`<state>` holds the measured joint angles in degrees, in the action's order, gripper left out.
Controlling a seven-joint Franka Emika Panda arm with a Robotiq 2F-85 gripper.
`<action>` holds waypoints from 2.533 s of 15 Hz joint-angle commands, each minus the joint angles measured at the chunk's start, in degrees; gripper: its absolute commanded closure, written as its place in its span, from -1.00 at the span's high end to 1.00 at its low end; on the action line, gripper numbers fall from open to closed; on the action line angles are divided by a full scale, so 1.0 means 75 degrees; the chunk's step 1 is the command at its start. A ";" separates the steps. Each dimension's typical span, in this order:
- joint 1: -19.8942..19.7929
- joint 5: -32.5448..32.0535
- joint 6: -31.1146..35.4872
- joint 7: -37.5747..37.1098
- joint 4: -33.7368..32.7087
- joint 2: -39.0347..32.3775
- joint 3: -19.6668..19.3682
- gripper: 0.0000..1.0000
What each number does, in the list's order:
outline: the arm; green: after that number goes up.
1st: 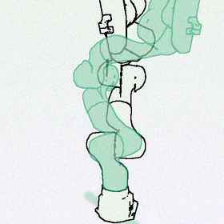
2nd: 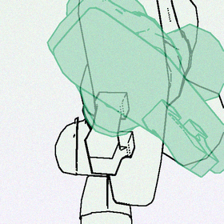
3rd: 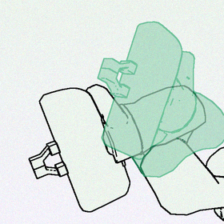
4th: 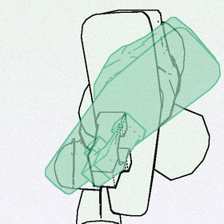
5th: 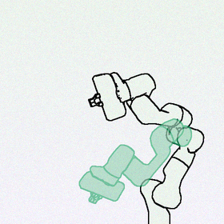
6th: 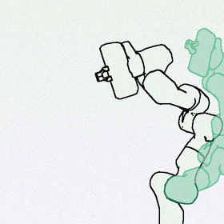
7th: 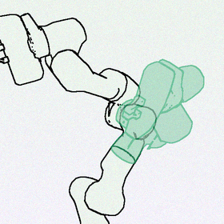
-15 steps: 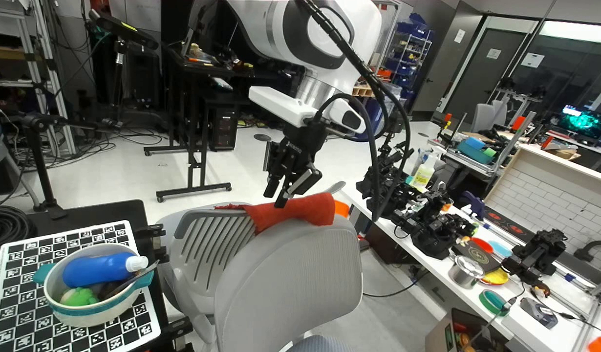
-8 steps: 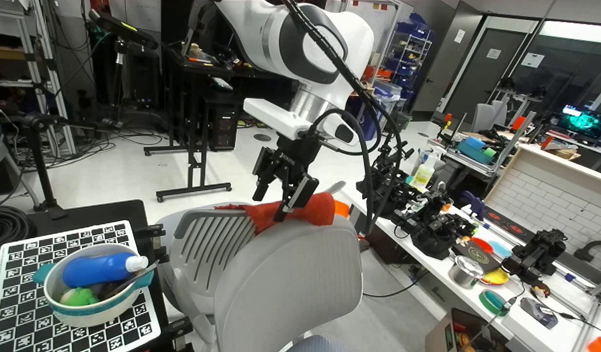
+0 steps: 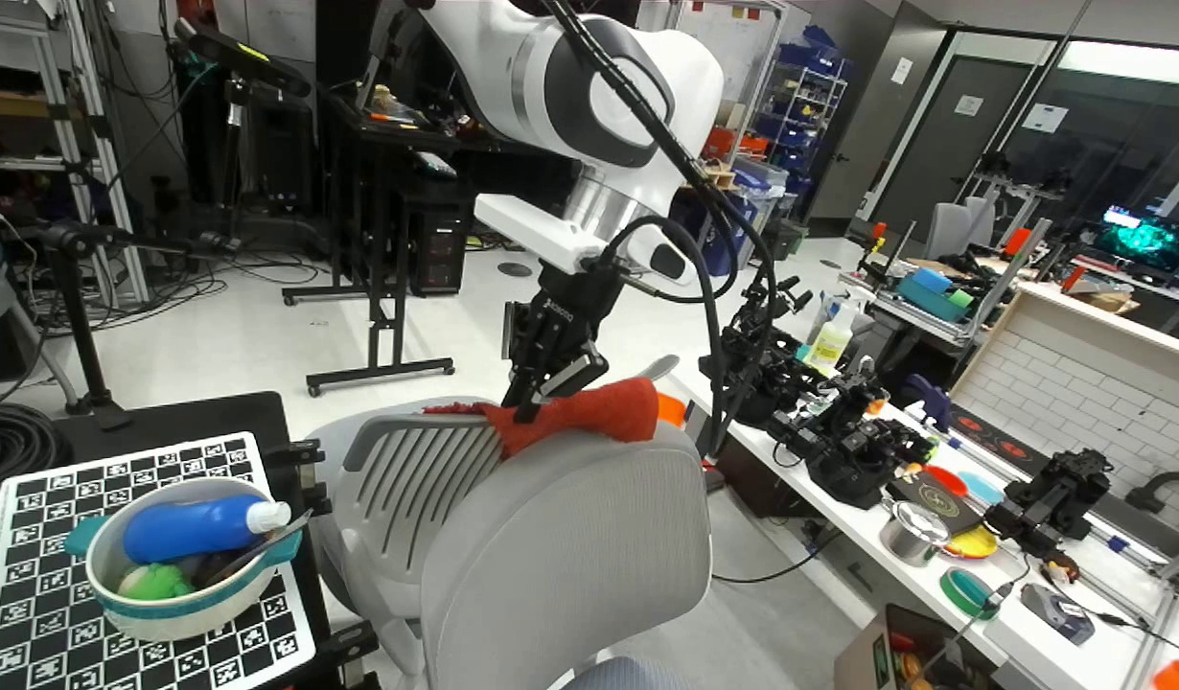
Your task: Shift the orange towel to the chair on the right, then back to the one on the left
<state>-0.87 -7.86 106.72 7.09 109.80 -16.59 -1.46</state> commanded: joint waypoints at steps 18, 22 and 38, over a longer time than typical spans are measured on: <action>-0.1051 0.0206 -0.0625 0.0912 -0.2112 -0.0339 -0.0541 -0.95; -0.1203 0.0206 -0.0613 0.0916 -0.2323 -0.0670 -0.0552 -0.95; -0.2464 0.1038 -0.2152 0.1114 -0.5959 -0.2388 -0.0755 -0.95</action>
<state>-18.13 -1.90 94.28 14.49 72.15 -30.62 -6.97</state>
